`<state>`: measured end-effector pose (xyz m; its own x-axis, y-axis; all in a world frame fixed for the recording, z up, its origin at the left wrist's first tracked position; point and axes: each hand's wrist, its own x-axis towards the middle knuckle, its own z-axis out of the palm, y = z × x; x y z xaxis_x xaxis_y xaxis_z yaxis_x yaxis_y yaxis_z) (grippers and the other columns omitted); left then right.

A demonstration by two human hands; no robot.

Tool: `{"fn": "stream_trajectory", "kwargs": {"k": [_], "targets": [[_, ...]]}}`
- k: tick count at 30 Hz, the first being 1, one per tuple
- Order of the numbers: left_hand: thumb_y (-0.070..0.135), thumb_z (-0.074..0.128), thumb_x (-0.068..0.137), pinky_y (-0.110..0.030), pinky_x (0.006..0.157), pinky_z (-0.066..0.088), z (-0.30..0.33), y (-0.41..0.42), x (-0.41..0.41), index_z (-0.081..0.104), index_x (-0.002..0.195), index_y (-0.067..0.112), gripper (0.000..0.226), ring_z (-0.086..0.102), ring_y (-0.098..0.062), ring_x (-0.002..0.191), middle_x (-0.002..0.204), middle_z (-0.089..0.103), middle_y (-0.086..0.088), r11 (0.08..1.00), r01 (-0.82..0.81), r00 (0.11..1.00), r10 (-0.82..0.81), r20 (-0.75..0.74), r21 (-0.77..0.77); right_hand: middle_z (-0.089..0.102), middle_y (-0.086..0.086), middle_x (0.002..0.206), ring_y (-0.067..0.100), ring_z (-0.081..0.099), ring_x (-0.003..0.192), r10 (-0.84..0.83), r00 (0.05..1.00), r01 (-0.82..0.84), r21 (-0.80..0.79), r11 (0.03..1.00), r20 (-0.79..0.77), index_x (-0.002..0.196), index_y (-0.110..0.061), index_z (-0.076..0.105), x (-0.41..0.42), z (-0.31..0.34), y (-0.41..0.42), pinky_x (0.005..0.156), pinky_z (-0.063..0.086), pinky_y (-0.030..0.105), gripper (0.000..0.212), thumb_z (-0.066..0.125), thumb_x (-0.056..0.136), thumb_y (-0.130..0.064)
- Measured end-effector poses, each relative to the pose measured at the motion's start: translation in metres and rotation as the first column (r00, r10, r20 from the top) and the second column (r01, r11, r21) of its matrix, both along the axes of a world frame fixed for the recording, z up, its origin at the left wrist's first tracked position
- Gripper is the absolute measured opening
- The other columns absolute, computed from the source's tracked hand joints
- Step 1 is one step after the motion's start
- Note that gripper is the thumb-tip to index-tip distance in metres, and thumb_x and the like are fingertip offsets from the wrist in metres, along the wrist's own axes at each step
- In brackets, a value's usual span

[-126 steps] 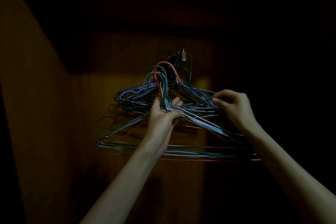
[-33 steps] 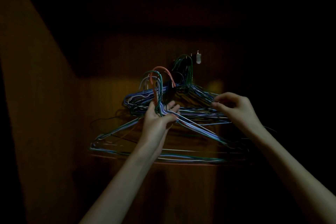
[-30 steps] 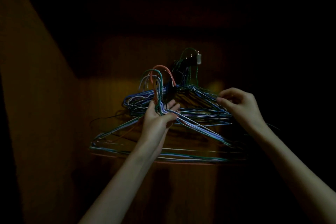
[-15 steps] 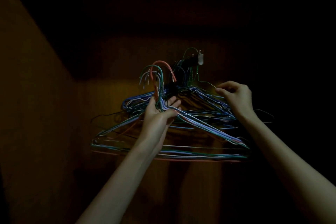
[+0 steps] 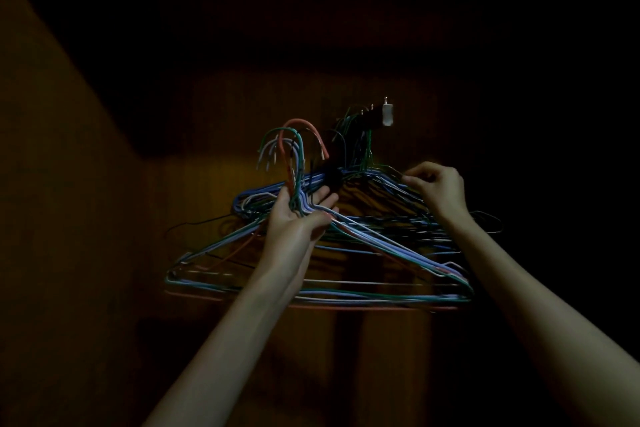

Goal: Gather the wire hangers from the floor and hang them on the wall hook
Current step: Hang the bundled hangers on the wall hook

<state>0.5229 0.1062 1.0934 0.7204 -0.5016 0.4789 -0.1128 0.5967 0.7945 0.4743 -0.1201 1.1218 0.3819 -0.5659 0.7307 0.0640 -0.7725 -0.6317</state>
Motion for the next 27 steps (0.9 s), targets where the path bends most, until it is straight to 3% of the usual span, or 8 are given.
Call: {"fn": "stream_trajectory", "kwargs": {"k": [8, 11, 15, 19, 23, 25, 27], "targets": [[-0.022, 0.045, 0.084, -0.036, 0.093, 0.049, -0.001, -0.004, 0.002, 0.024, 0.147, 0.017, 0.077, 0.061, -0.025, 0.111, 0.125, 0.058, -0.018, 1.0, -0.005, 1.0, 0.005, -0.023, 0.0, 0.06, 0.001, 0.085, 0.016, 0.056, 0.085, -0.006, 0.998, 0.008, 0.031, 0.999, -0.062, 0.08, -0.017, 0.065, 0.0, -0.014, -0.004, 0.075, 0.046, 0.031, 0.005, 0.066, 0.084, -0.015], [-0.022, 0.044, 0.084, -0.035, 0.092, 0.05, -0.001, -0.003, 0.0, 0.023, 0.148, 0.017, 0.077, 0.061, -0.025, 0.112, 0.126, 0.058, -0.018, 1.0, 0.0, 1.0, 0.0, -0.019, 0.0, 0.065, 0.002, 0.09, 0.017, 0.059, 0.09, -0.058, 0.995, 0.06, 0.024, 0.998, -0.081, 0.081, -0.021, 0.067, 0.0, -0.015, -0.003, 0.078, 0.051, 0.037, 0.003, 0.067, 0.084, -0.021], [-0.022, 0.044, 0.084, -0.033, 0.09, 0.05, -0.002, 0.0, -0.006, 0.027, 0.145, 0.016, 0.074, 0.061, -0.024, 0.111, 0.126, 0.058, -0.019, 1.0, -0.001, 1.0, 0.002, -0.016, 0.01, 0.069, 0.0, 0.101, 0.016, 0.062, 0.098, -0.119, 0.983, 0.119, -0.006, 0.993, -0.143, 0.092, -0.025, 0.071, -0.006, -0.018, 0.001, 0.083, 0.053, 0.043, 0.009, 0.066, 0.085, -0.026], [-0.022, 0.045, 0.084, -0.035, 0.093, 0.049, -0.003, 0.005, -0.011, 0.031, 0.142, 0.018, 0.073, 0.061, -0.023, 0.111, 0.125, 0.059, -0.017, 1.0, -0.004, 1.0, 0.004, -0.012, 0.011, 0.064, 0.005, 0.111, 0.021, 0.059, 0.101, -0.197, 0.966, 0.174, -0.145, 0.974, -0.168, 0.112, -0.019, 0.068, -0.018, -0.018, 0.006, 0.08, 0.049, 0.034, 0.027, 0.066, 0.085, -0.026], [-0.022, 0.044, 0.084, -0.035, 0.094, 0.048, -0.005, 0.01, -0.017, 0.027, 0.145, 0.018, 0.074, 0.06, -0.023, 0.112, 0.126, 0.058, -0.017, 1.0, -0.003, 1.0, 0.003, -0.012, 0.02, 0.057, 0.01, 0.118, 0.026, 0.052, 0.111, -0.217, 0.964, 0.183, -0.209, 0.961, -0.156, 0.116, -0.018, 0.065, -0.032, -0.017, 0.023, 0.091, 0.047, 0.042, 0.034, 0.067, 0.083, -0.026], [-0.022, 0.044, 0.084, -0.034, 0.093, 0.048, -0.006, 0.012, -0.02, 0.026, 0.146, 0.017, 0.076, 0.06, -0.024, 0.113, 0.127, 0.058, -0.017, 1.0, 0.002, 1.0, -0.001, -0.019, 0.024, 0.059, 0.006, 0.111, 0.02, 0.054, 0.103, -0.111, 0.986, 0.083, -0.212, 0.974, -0.123, 0.109, -0.016, 0.068, -0.04, -0.016, 0.039, 0.089, 0.047, 0.037, 0.026, 0.067, 0.084, -0.023], [-0.023, 0.044, 0.084, -0.033, 0.092, 0.048, -0.007, 0.013, -0.024, 0.026, 0.147, 0.017, 0.076, 0.059, -0.024, 0.114, 0.128, 0.057, -0.018, 1.0, 0.006, 1.0, -0.005, -0.025, 0.03, 0.06, -0.003, 0.096, 0.008, 0.054, 0.089, 0.018, 0.993, -0.042, -0.204, 0.978, -0.118, 0.1, -0.016, 0.069, -0.05, -0.015, 0.061, 0.077, 0.044, 0.018, 0.016, 0.065, 0.085, -0.019]]}}
